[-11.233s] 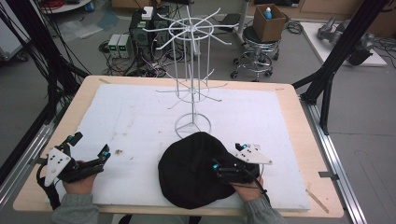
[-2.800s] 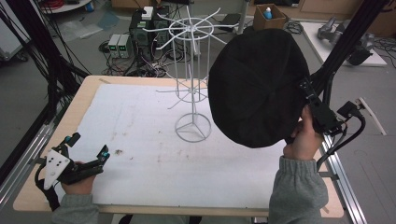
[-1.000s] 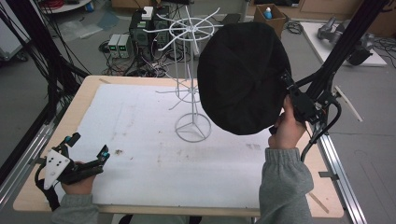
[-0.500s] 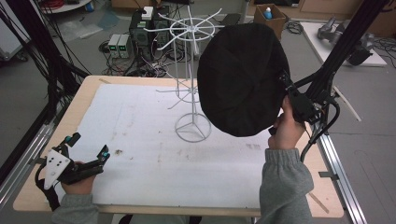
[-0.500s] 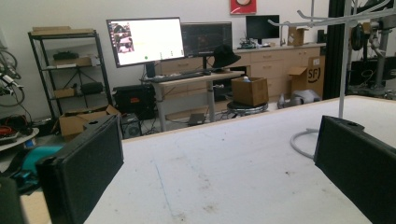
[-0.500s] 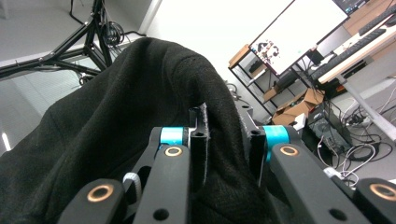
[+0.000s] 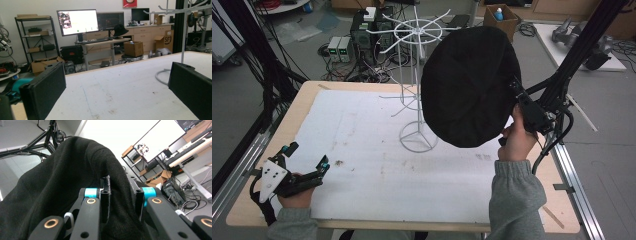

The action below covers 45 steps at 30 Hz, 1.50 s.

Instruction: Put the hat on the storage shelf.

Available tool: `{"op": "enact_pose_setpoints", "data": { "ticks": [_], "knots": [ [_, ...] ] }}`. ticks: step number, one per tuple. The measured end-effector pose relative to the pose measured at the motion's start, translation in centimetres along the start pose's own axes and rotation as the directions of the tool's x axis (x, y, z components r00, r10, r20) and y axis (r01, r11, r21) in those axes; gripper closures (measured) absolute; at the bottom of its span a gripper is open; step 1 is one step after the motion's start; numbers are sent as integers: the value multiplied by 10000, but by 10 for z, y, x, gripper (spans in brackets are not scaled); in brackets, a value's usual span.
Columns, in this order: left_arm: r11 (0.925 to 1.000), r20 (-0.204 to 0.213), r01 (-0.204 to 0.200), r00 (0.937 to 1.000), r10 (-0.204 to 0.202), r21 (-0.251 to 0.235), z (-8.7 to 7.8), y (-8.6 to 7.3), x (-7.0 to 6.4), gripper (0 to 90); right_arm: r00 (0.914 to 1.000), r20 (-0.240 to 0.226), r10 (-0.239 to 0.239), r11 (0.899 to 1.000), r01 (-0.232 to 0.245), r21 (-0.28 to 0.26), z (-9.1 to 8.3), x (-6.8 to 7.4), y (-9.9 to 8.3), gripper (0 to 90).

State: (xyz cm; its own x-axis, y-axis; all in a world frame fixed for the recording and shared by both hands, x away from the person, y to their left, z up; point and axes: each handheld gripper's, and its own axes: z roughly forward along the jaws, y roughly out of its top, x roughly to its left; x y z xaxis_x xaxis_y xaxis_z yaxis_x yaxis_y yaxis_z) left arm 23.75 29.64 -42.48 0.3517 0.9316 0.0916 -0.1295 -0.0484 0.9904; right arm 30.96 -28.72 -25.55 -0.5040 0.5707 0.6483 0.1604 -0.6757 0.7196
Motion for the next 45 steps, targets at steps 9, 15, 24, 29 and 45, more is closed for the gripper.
{"op": "enact_pose_setpoints", "data": {
  "ticks": [9, 15, 24, 29, 45],
  "knots": [
    [10000, -8, -21, 10000, 21, -5, 0, 0, 0, 17, 9997, 246, -85, 10000, 84, 45, 1, 0, -1, 793],
    [10000, 13, -22, 10000, 22, -5, 0, 0, 0, 17, 9997, 237, -20, 10000, 20, 14, 1, -1, -1, 792],
    [10000, 23, 0, 10000, 0, -11, 0, 0, 0, 17, 9998, -37, 174, 9998, -174, -69, 3, -5, -7, 775],
    [10000, 31, 0, 10000, 0, 24, 1, 0, 0, 17, 9983, -497, 312, 9995, -311, 19, 3, -7, -7, 736],
    [10000, 23, 14, 10000, -14, 31, 1, 0, 0, 17, 9992, -355, 207, 9998, -207, 8, 5, -8, -10, 715]
  ]
}}
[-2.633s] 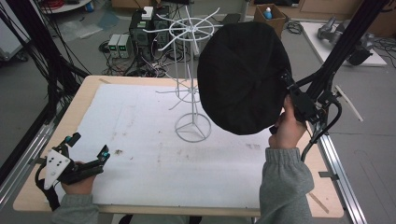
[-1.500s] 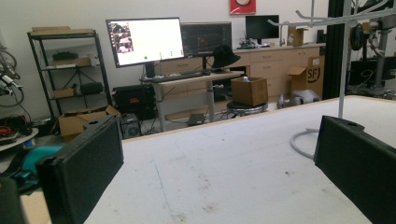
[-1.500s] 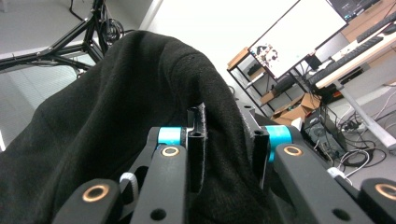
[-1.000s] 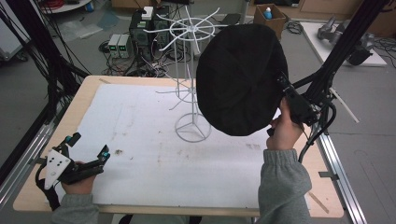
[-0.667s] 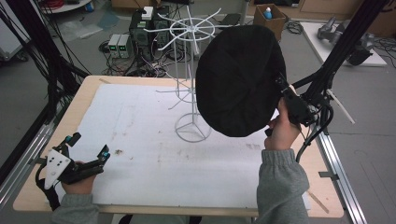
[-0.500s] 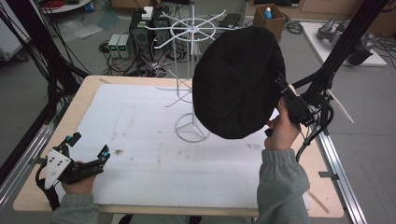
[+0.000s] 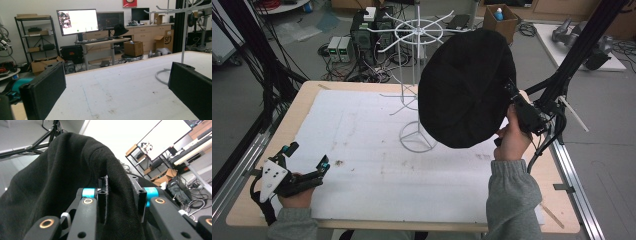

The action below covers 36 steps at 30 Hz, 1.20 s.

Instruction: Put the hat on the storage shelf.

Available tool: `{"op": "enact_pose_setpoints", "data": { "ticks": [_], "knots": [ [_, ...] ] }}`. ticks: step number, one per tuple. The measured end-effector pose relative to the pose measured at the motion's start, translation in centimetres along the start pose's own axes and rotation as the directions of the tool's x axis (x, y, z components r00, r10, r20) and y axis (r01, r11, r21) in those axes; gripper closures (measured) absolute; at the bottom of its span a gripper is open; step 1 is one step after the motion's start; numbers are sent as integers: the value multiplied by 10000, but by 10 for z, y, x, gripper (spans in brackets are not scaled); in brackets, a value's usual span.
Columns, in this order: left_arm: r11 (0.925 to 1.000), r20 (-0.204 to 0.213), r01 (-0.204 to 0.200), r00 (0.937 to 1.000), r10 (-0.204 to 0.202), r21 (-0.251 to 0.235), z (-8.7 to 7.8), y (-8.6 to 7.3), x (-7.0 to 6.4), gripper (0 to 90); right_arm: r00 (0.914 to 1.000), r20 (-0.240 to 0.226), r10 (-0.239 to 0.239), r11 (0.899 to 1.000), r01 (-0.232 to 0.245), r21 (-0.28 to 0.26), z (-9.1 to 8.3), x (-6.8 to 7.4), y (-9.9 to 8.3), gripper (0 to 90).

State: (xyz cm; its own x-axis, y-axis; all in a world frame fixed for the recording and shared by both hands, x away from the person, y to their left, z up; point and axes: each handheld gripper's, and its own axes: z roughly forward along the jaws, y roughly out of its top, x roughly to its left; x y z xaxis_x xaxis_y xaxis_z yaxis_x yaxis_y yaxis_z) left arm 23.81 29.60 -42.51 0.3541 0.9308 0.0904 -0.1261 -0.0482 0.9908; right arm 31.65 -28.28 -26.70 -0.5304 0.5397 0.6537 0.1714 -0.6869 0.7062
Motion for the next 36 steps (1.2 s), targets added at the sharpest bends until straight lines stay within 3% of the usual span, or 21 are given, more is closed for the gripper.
{"op": "enact_pose_setpoints", "data": {
  "ticks": [36],
  "knots": [
    [10000, -3, 2, 10000, -2, 15, 0, 0, 0, 17, 9991, 302, -287, 9988, 275, 398, 1, -2, -5, 585]
  ]
}}
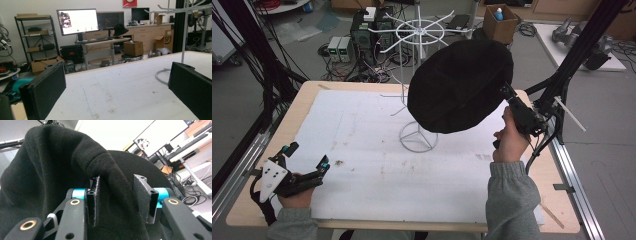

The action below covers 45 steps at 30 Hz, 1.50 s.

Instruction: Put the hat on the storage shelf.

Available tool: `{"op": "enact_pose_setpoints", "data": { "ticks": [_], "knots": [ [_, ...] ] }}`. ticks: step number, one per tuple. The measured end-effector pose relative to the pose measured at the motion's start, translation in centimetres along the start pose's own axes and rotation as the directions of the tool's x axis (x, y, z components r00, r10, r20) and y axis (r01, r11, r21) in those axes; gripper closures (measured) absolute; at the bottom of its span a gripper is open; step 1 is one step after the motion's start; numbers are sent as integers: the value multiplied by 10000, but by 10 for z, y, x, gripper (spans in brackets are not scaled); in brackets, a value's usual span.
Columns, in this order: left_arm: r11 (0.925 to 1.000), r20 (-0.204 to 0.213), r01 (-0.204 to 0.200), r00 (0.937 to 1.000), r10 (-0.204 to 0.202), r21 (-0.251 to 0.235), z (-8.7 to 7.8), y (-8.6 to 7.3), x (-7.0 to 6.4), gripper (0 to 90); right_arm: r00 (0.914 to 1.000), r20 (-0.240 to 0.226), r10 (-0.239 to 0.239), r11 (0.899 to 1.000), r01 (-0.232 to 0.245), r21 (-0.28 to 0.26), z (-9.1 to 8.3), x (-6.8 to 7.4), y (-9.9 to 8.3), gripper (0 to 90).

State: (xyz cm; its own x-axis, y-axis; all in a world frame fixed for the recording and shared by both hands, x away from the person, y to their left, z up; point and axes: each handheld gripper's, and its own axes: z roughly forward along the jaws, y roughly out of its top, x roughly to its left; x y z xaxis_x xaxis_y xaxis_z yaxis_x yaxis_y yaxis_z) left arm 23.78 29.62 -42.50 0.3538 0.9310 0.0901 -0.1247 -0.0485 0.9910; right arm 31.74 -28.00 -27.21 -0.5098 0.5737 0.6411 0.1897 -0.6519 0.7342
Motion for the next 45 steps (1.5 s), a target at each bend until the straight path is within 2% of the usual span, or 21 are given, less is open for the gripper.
{"op": "enact_pose_setpoints", "data": {
  "ticks": [20, 33, 39, 43, 45],
  "knots": [
    [10000, 15, 17, 10000, -17, -25, 0, 0, 0, 18, 9997, -76, -243, 9997, 243, -9, -6, -1, 3, 462],
    [10000, 40, 56, 10000, -56, -9, 0, 0, 0, 17, 9993, 259, -253, 9996, 251, 87, -13, -5, 5, 280],
    [10000, 32, 42, 10000, -42, 8, 0, 0, 0, 17, 9973, 540, -506, 9986, 496, 188, -17, -5, 7, 193],
    [10000, 39, 65, 10000, -65, 1, 0, 0, 0, 17, 9977, 457, -507, 9987, 503, 105, -21, -7, 8, 167],
    [10000, 33, 50, 10000, -50, -3, 0, 0, 0, 17, 9982, 353, -485, 9988, 483, 73, -23, -8, 8, 126]
  ]
}}
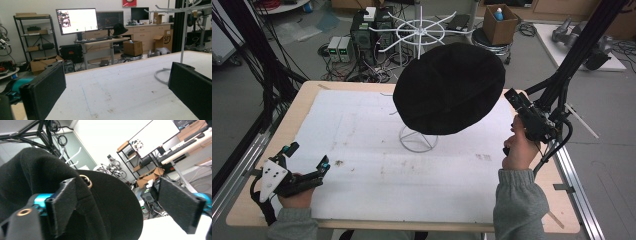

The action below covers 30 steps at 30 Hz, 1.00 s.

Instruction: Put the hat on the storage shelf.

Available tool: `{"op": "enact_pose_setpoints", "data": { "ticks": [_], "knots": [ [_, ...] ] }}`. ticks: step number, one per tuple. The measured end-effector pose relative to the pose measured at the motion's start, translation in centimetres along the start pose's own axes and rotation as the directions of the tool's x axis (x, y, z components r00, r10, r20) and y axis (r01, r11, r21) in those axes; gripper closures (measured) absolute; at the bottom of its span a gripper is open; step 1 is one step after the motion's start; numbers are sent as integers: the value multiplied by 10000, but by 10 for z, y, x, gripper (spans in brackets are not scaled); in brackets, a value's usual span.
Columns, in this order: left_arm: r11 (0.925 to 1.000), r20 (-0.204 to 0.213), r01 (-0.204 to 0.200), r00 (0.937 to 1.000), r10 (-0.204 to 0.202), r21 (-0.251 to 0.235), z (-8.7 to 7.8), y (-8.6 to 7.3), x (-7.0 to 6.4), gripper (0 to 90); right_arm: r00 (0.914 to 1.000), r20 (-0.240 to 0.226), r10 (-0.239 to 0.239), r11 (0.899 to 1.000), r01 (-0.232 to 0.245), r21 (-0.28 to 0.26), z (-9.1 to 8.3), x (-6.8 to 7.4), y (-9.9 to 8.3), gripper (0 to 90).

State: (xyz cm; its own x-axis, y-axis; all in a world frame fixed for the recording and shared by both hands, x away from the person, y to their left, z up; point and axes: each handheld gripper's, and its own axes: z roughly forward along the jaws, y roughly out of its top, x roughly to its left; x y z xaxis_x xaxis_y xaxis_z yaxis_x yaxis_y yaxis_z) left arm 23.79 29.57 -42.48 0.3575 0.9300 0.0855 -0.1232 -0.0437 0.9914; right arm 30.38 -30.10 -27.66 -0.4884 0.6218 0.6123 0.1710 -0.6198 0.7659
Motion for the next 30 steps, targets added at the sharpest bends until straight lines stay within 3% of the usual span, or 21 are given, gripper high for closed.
{"op": "enact_pose_setpoints", "data": {
  "ticks": [11, 14, 18, 20, 30],
  "knots": [
    [10000, -4, -14, 10000, 14, 6, 0, 0, 0, 17, 9964, -453, -715, 9974, 708, -163, -9, 3, 0, 112],
    [10000, 1, -14, 10000, 14, 6, 0, 0, 0, 17, 9962, -584, -639, 9977, 626, -244, -12, 4, -2, 105],
    [10000, 7, 7, 10000, -7, 14, 0, 0, 0, 17, 9970, -388, -673, 9970, 657, -408, -15, 4, -3, 92],
    [10000, 7, -7, 10000, 7, 20, 0, 0, 0, 17, 9964, -614, -591, 9976, 567, -405, -17, 2, -4, 7],
    [10000, 28, -22, 10000, 22, 31, 0, 0, -1, 17, 9961, -379, -798, 9954, 776, -556, -23, 3, -4, 6]
  ]
}}
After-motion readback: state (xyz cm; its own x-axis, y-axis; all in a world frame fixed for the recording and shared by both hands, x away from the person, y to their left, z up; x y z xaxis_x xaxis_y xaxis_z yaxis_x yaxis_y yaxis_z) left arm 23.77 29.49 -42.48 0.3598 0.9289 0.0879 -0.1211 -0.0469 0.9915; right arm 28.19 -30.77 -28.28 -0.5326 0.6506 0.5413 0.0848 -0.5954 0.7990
